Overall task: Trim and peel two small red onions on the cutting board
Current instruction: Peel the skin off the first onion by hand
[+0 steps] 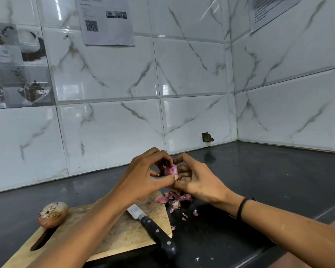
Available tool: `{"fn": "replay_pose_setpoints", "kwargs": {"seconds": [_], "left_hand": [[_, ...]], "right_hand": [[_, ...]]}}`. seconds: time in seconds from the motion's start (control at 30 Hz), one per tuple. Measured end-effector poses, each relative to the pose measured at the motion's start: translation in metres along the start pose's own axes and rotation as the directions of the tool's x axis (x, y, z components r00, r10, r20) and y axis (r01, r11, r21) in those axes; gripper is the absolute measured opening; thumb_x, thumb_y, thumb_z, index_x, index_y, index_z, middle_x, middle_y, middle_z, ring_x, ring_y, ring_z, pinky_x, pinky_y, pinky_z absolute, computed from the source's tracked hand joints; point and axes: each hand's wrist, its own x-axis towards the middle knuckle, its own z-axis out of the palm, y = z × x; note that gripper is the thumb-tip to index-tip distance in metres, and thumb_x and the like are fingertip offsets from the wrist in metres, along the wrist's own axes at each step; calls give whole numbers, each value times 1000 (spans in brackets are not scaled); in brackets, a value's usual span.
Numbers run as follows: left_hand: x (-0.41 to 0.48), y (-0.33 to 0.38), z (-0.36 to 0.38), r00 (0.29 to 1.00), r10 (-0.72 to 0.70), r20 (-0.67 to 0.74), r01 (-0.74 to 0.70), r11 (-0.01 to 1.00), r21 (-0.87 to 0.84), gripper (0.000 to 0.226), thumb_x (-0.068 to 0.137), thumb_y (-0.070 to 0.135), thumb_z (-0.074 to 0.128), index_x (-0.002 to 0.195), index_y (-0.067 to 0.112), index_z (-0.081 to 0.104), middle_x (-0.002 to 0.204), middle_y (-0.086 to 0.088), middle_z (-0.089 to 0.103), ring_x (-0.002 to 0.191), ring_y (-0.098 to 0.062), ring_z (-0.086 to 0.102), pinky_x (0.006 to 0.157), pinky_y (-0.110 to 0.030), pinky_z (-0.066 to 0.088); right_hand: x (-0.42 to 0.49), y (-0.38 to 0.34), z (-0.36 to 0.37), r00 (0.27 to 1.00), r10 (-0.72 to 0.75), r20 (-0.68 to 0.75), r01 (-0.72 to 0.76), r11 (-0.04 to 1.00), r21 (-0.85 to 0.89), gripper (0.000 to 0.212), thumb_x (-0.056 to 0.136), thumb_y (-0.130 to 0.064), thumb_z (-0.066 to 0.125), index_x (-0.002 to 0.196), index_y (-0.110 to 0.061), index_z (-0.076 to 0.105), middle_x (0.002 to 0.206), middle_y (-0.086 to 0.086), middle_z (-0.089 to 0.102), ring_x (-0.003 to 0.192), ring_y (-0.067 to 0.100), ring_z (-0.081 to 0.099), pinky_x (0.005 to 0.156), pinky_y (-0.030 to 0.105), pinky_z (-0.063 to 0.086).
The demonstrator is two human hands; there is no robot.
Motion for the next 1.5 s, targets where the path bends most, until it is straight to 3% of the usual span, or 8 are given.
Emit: {"fn": "replay_pose_setpoints", "kwargs": {"seconds": [0.3, 0.4, 0.63, 0.77, 0.9, 1.13, 1.27, 1.5], "left_hand": [[0, 1, -1, 999, -35, 1, 34, 998, 59, 19, 77, 28, 85, 69, 20, 69, 94, 14, 59, 86, -3, 64, 70, -12, 51], [1, 0, -1, 998, -52, -28, 51, 998, -33, 21, 74, 22, 87, 76, 20, 67, 89, 9, 63, 86, -8, 68, 72, -19, 58], [0, -1, -2, 1000, -17, 22, 19, 997, -70, 23, 78, 21, 85, 93, 27, 69, 98, 9, 64, 96, -8, 67, 76, -22, 60], [0, 1, -2, 999, -32, 35, 33, 998, -49, 21, 79, 22, 84, 93, 28, 70, 97, 8, 62, 93, -7, 65, 73, -18, 58], [-1, 2, -1, 999, -38, 16, 39, 998, -39, 18, 78, 22, 85, 89, 25, 72, 93, 9, 61, 90, -6, 64, 72, -18, 58], [-3, -2, 0, 998, -61, -4, 61, 996, -64, 16, 72, 26, 90, 78, 25, 75, 91, 10, 64, 84, -9, 69, 72, -31, 63], [-2, -4, 0, 998, -58, -4, 58, 995, 79, 19, 71, 32, 90, 64, 24, 74, 95, 19, 62, 87, -3, 65, 72, -22, 56], [-1, -7, -3, 997, -79, 1, 79, 995, -58, 27, 67, 30, 92, 82, 22, 71, 87, 10, 70, 83, -6, 72, 74, -29, 62]], "right_hand": [[0, -2, 0, 1000, 5, 8, -5, 999, 49, 40, 83, -12, 82, 113, -13, 56, 97, 20, 72, 81, 39, 69, 81, 56, 57], [1, 0, 1, 1000, 5, 2, -5, 997, 73, 41, 81, -14, 83, 112, -15, 56, 98, 21, 71, 79, 24, 65, 82, 52, 58], [2, 2, 1, 999, 13, 34, -16, 994, 108, 41, 80, -10, 83, 112, -15, 57, 96, 19, 72, 79, 20, 65, 76, 34, 57], [1, 0, 1, 999, 11, 44, -15, 996, 84, 38, 81, -10, 82, 110, -16, 57, 95, 17, 72, 78, 19, 65, 74, 35, 57], [0, -2, 0, 999, 13, 45, -15, 999, 36, 38, 81, -13, 82, 109, -17, 57, 96, 18, 72, 79, 22, 68, 78, 49, 59], [-2, -2, -2, 998, 21, 52, -21, 1000, 0, 41, 80, -12, 83, 111, -13, 56, 100, 19, 72, 88, 35, 73, 83, 54, 60], [-2, -4, -1, 999, 25, 44, -24, 999, -30, 46, 78, -18, 85, 112, -12, 55, 99, 21, 72, 79, 26, 71, 80, 50, 61], [1, -3, 0, 997, 55, 45, -56, 998, 31, 52, 77, -11, 88, 116, -11, 53, 98, 14, 73, 81, 16, 72, 78, 30, 60]]}}
